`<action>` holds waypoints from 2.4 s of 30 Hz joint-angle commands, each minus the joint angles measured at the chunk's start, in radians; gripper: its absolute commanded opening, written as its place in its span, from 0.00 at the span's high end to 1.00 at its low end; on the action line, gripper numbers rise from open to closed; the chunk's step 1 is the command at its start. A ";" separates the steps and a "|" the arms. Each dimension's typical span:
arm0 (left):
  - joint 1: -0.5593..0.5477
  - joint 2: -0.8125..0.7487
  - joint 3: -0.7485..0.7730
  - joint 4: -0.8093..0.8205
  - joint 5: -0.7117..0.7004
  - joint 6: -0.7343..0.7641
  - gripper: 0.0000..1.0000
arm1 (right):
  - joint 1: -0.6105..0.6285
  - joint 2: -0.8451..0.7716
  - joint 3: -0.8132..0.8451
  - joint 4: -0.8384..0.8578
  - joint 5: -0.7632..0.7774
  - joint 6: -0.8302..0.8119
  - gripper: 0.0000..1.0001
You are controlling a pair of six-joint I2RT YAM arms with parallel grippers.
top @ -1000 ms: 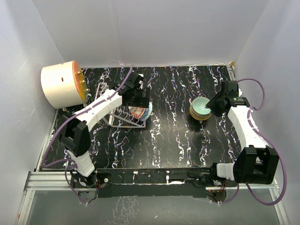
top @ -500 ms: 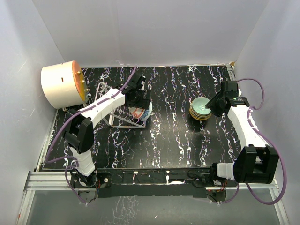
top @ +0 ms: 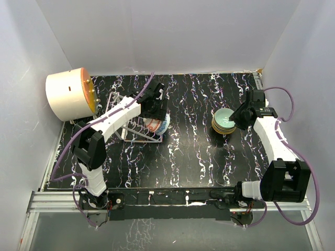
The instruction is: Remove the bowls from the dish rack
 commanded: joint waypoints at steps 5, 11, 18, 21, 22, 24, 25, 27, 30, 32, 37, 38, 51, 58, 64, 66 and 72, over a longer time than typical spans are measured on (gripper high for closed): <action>0.003 -0.007 0.126 -0.076 -0.045 0.020 0.57 | -0.009 0.016 0.056 0.053 0.010 -0.023 0.61; 0.003 -0.013 0.214 -0.146 -0.074 0.023 0.57 | -0.011 0.026 0.068 0.053 0.001 -0.032 0.61; 0.003 -0.039 0.283 -0.154 -0.032 0.029 0.58 | -0.011 -0.005 0.069 0.090 -0.016 -0.077 0.61; 0.003 -0.048 0.295 -0.125 0.024 0.011 0.58 | -0.010 -0.022 0.074 0.115 -0.045 -0.099 0.61; 0.003 -0.050 0.300 -0.116 0.044 0.004 0.58 | -0.010 -0.027 0.076 0.122 -0.058 -0.108 0.61; 0.003 -0.056 0.314 -0.096 0.079 -0.009 0.58 | -0.012 -0.035 0.079 0.139 -0.098 -0.126 0.61; 0.003 -0.060 0.321 -0.085 0.096 -0.014 0.58 | -0.011 -0.038 0.077 0.151 -0.127 -0.139 0.60; 0.003 -0.064 0.335 -0.065 0.125 -0.021 0.58 | -0.011 -0.043 0.071 0.173 -0.200 -0.150 0.59; 0.003 -0.067 0.353 -0.050 0.159 -0.026 0.58 | -0.011 -0.048 0.061 0.221 -0.292 -0.149 0.58; 0.004 -0.075 0.354 -0.030 0.190 -0.031 0.58 | -0.011 -0.047 0.059 0.251 -0.353 -0.145 0.58; 0.022 -0.119 0.302 0.068 0.326 -0.084 0.58 | -0.010 -0.043 0.055 0.325 -0.473 -0.105 0.57; 0.028 -0.128 0.288 0.089 0.353 -0.100 0.58 | -0.010 -0.044 0.054 0.343 -0.489 -0.096 0.57; 0.063 -0.147 0.156 0.405 0.713 -0.291 0.57 | 0.037 0.003 0.077 0.479 -0.605 -0.054 0.53; 0.063 -0.140 0.091 0.582 0.813 -0.408 0.57 | 0.077 0.032 0.082 0.578 -0.703 -0.050 0.40; 0.063 -0.128 0.047 0.695 0.858 -0.505 0.57 | 0.144 0.077 0.103 0.605 -0.719 -0.045 0.36; 0.063 -0.128 0.037 0.726 0.868 -0.531 0.57 | 0.157 0.086 0.105 0.617 -0.724 -0.043 0.36; 0.064 -0.128 -0.011 0.852 0.910 -0.616 0.58 | 0.169 0.107 0.089 0.689 -0.776 -0.002 0.45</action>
